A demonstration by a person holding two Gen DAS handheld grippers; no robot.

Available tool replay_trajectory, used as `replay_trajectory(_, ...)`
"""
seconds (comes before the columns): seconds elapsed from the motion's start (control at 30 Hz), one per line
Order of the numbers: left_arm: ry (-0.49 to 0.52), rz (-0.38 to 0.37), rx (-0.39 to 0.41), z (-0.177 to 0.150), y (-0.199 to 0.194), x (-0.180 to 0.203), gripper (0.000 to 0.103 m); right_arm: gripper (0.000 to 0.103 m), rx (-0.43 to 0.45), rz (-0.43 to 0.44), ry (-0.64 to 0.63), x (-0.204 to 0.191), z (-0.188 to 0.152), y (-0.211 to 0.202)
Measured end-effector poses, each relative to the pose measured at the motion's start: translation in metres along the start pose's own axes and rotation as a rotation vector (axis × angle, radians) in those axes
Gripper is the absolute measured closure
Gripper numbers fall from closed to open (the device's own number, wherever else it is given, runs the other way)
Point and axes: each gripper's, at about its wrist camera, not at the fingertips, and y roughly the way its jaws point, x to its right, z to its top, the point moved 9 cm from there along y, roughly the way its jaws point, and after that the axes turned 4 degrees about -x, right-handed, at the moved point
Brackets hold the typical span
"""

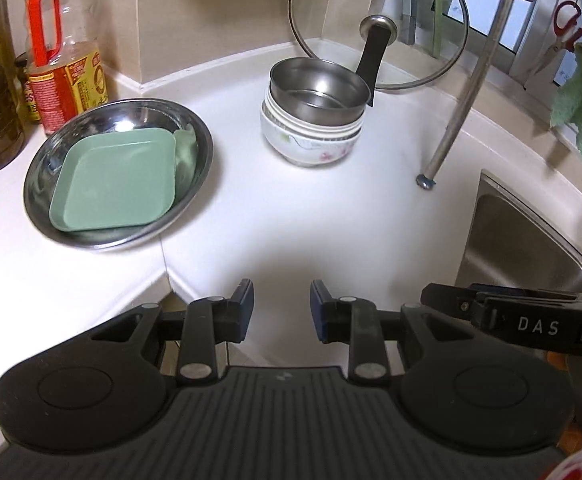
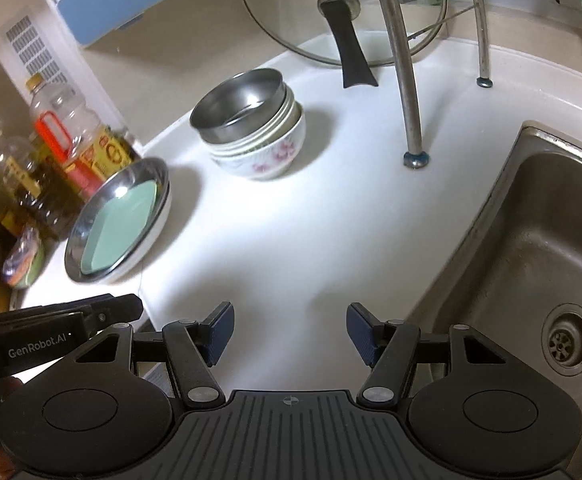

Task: Organize plates and bowls
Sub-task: 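Pull both grippers back away from the nested bowl stack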

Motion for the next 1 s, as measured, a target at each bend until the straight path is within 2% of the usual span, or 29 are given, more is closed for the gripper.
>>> replay_trajectory(0.5,-0.025,0.053,0.011,-0.024,-0.024,-0.002,0.076,0.041,-0.017,0.029,-0.049,-0.011,-0.023,-0.014)
replay_trajectory(1.0,-0.074,0.097,-0.007,-0.045,-0.035,-0.023,0.076,0.041,-0.067,0.064,-0.081,-0.029,-0.041,-0.005)
